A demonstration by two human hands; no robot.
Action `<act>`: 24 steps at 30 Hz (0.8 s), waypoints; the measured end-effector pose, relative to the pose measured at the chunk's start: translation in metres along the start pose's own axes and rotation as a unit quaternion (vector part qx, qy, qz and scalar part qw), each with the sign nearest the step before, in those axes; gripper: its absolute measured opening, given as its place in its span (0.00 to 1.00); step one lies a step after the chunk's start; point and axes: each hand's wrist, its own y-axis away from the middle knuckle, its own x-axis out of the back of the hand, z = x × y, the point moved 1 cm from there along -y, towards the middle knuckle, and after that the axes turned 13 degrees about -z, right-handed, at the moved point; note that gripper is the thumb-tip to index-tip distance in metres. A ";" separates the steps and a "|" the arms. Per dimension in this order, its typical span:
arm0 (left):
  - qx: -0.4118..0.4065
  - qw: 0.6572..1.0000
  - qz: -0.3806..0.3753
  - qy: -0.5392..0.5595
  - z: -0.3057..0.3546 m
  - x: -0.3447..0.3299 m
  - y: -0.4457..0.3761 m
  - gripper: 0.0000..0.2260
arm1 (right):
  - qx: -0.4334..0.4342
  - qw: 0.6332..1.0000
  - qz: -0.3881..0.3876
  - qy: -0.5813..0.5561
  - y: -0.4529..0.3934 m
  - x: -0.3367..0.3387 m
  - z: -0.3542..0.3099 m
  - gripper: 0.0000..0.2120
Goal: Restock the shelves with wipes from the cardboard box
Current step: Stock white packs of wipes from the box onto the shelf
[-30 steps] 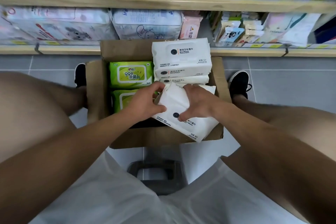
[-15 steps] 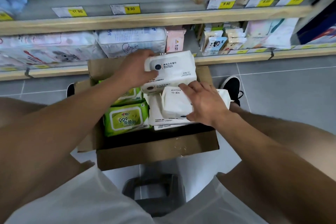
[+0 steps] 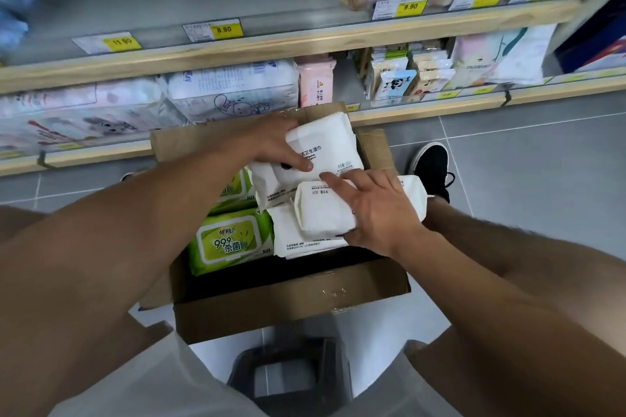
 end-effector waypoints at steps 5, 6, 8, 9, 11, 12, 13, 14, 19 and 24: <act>0.023 0.996 -0.075 0.031 0.006 0.005 0.006 0.25 | 0.011 1.000 0.004 0.006 0.001 -0.002 0.000 0.48; 0.026 0.995 -0.085 0.041 0.008 0.006 0.006 0.26 | 0.007 1.000 0.006 0.005 0.000 -0.003 0.002 0.48; 0.034 0.992 -0.103 0.063 0.008 0.006 0.008 0.23 | 0.001 1.000 0.011 0.003 0.000 -0.004 0.004 0.49; 0.039 0.990 -0.108 0.081 0.007 0.006 0.010 0.21 | -0.003 1.000 0.012 0.000 0.000 -0.005 0.004 0.49; 0.043 0.986 -0.091 0.133 0.003 0.006 0.017 0.19 | -0.010 1.000 0.011 -0.001 -0.001 -0.004 0.005 0.48; 0.044 0.982 -0.076 0.170 0.001 0.007 0.021 0.19 | -0.013 1.000 0.007 0.000 -0.002 -0.002 0.004 0.48; 0.048 0.975 -0.061 0.206 -0.003 0.007 0.025 0.22 | -0.017 1.000 0.001 0.002 -0.003 0.000 0.004 0.48; 0.052 0.970 -0.046 0.231 -0.005 0.006 0.029 0.25 | -0.019 1.000 -0.006 0.004 -0.004 0.003 0.003 0.48; 0.059 0.979 0.075 0.180 -0.012 -0.008 0.050 0.38 | -0.042 0.999 -0.028 0.010 -0.007 0.012 -0.008 0.47; 0.071 0.979 0.188 0.012 -0.016 -0.015 0.085 0.45 | -0.080 0.996 -0.018 -0.024 -0.006 0.017 -0.019 0.48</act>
